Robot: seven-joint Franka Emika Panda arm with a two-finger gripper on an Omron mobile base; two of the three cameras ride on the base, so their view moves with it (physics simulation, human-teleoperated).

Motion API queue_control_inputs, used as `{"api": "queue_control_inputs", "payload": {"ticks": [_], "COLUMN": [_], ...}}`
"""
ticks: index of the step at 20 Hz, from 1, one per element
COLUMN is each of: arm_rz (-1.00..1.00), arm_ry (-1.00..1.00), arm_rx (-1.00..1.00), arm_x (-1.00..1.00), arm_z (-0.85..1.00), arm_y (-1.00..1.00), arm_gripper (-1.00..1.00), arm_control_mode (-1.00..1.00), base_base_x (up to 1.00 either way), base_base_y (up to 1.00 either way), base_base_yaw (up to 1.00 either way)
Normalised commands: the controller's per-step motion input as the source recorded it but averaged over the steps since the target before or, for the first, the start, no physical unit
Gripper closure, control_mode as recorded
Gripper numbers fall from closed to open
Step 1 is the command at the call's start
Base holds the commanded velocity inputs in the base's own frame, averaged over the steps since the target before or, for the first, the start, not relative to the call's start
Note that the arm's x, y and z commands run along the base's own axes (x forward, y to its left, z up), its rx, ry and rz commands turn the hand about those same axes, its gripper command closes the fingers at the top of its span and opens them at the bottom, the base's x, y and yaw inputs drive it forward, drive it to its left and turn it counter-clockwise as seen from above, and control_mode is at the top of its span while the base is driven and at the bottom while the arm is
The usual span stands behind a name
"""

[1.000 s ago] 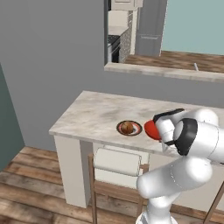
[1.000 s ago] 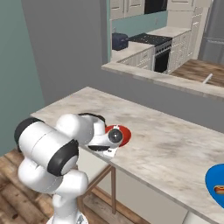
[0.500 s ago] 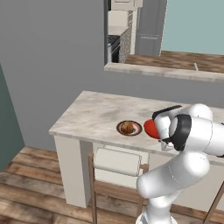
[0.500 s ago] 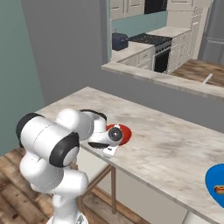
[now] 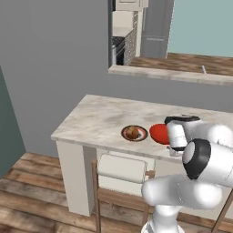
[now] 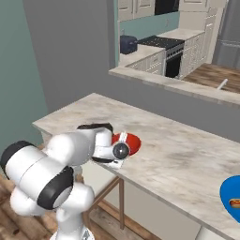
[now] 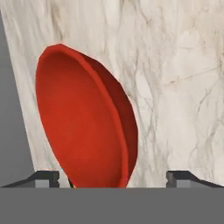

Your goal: Take the smaller bowl and place it next to the appetizer plate on the dining counter , and place the larger bowl next to the plate with cooked food.

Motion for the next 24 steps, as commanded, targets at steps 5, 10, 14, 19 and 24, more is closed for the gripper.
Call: {"api": "queue_control_inputs", "payload": {"ticks": [5, 10, 14, 19, 24], "arm_rz": [0.0, 0.0, 0.0, 0.0, 0.0], "arm_ry": [-0.38, -0.14, 0.0, 0.01, 0.07], "arm_rx": [0.05, 0.01, 0.0, 0.0, 0.0], "arm_x": [-0.86, -0.9, -0.78, -0.84, -0.95], "arm_z": [1.0, 1.0, 1.0, 1.0, 1.0], "arm_y": [0.06, 0.05, 0.0, 0.0, 0.0], "arm_gripper": [-1.0, -1.0, -1.0, -1.0, -1.0], "arm_control_mode": [-1.0, -1.0, -1.0, -1.0, -1.0], "base_base_x": [0.0, 0.0, 0.0, 0.0, 0.0], "base_base_y": [0.0, 0.0, 0.0, 0.0, 0.0], "base_base_yaw": [0.0, 0.0, 0.0, 0.0, 0.0]}}
